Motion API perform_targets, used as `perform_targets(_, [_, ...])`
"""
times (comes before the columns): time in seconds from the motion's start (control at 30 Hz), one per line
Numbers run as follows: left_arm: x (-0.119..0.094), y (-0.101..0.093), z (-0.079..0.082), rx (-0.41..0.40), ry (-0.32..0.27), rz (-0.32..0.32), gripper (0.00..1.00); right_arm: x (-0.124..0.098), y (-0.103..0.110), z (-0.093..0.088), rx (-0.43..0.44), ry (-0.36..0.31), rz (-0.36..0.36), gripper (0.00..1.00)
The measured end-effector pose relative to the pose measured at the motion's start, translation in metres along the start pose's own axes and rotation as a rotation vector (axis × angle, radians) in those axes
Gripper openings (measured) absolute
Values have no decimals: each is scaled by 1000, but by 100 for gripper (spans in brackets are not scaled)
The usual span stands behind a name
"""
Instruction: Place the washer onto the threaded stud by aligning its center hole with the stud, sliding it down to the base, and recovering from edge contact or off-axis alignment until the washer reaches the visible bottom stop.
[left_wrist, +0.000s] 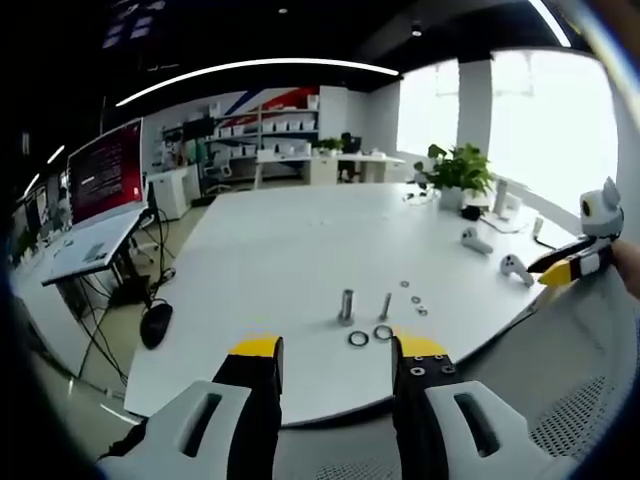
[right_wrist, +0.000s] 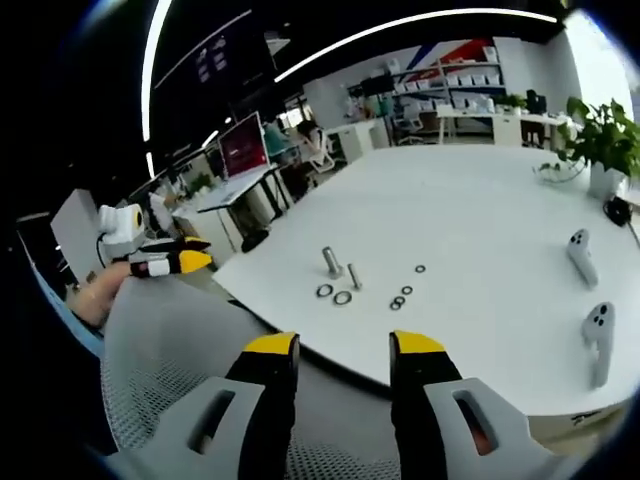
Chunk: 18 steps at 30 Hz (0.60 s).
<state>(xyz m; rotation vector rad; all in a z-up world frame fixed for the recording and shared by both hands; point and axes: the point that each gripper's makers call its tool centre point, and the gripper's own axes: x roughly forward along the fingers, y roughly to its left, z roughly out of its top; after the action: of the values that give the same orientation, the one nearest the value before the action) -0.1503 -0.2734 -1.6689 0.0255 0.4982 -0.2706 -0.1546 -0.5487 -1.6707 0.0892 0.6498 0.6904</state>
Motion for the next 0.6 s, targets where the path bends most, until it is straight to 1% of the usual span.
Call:
perform_targets(0.03, [0,0,0,-1,1,2,42,0,-1,1,-13,-10,-16,38])
perform_targets(0.1, [0,2,0,-2,-2,13,39,2,1,-2,-30,3,-28,38])
perform_targets(0.13, [0,3,2,-6,-15,18,37,5,-1,-5,-36,18,-38,38])
perform_targets(0.17, [0,3,2,-9,-16,18,36,6,-5,-6,-24,26,-52,38])
perform_targets(0.23, [1,4,2,-13,-8,15,36,8,-14,-3,-29,-5,-91,36])
perform_targets(0.27, [1,3,1,-12,-1,13,36,9,-22,-5,-48,-3,-130,35])
perform_targets(0.3, [2,3,0,-14,6,12,36,10,-33,-16,-76,49,-182,35])
perform_targets(0.33, [2,1,-1,-15,15,7,36,8,-27,-22,-2,107,-151,34])
perform_targets(0.37, [2,1,0,-9,13,6,36,11,-25,-12,-45,47,-134,33])
perform_targets(0.4, [2,2,-1,-15,16,6,35,11,-25,-9,-43,31,-132,32])
perform_targets(0.6, [3,2,-3,-17,35,2,34,12,-23,-11,-37,42,-115,27])
